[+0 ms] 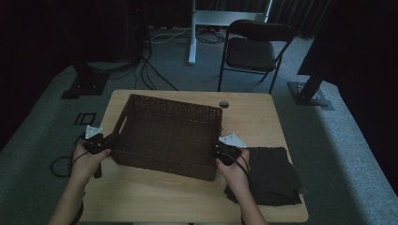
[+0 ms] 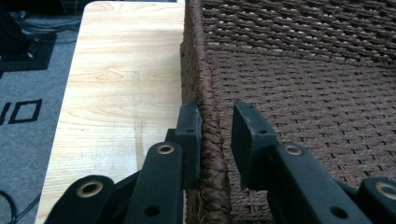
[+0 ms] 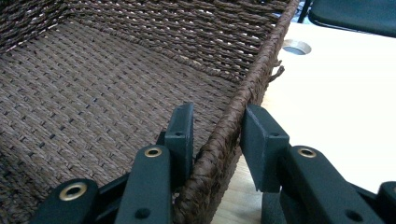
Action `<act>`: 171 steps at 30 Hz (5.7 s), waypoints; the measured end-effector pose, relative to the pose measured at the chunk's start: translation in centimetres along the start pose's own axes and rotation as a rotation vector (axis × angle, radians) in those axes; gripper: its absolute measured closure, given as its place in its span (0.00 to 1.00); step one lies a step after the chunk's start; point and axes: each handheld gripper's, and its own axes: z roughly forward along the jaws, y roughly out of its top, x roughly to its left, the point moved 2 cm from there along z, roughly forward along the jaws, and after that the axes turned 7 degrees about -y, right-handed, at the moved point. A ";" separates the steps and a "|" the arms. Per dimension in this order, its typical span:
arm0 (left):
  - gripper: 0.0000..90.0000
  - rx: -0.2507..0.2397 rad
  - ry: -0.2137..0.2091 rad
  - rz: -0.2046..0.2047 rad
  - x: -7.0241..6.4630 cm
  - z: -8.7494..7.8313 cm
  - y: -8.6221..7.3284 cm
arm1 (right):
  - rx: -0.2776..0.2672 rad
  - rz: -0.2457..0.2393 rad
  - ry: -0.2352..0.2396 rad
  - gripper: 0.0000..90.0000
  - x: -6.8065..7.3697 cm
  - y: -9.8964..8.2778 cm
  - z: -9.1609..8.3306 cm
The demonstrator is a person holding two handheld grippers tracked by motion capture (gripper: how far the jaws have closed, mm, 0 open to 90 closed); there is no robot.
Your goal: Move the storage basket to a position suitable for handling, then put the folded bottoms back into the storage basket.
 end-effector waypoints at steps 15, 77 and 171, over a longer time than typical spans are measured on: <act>0.82 0.024 0.083 0.016 -1.4 -0.9 -0.7 | 0.003 -0.023 0.043 0.74 -0.9 0.4 0.7; 0.77 0.047 0.028 0.027 0.3 -6.3 -4.0 | 0.015 -0.059 0.141 0.68 2.1 -0.4 -1.2; 0.21 -0.029 -0.431 0.210 -15.2 -1.1 2.5 | -0.098 0.001 0.102 0.13 -9.9 0.0 -6.3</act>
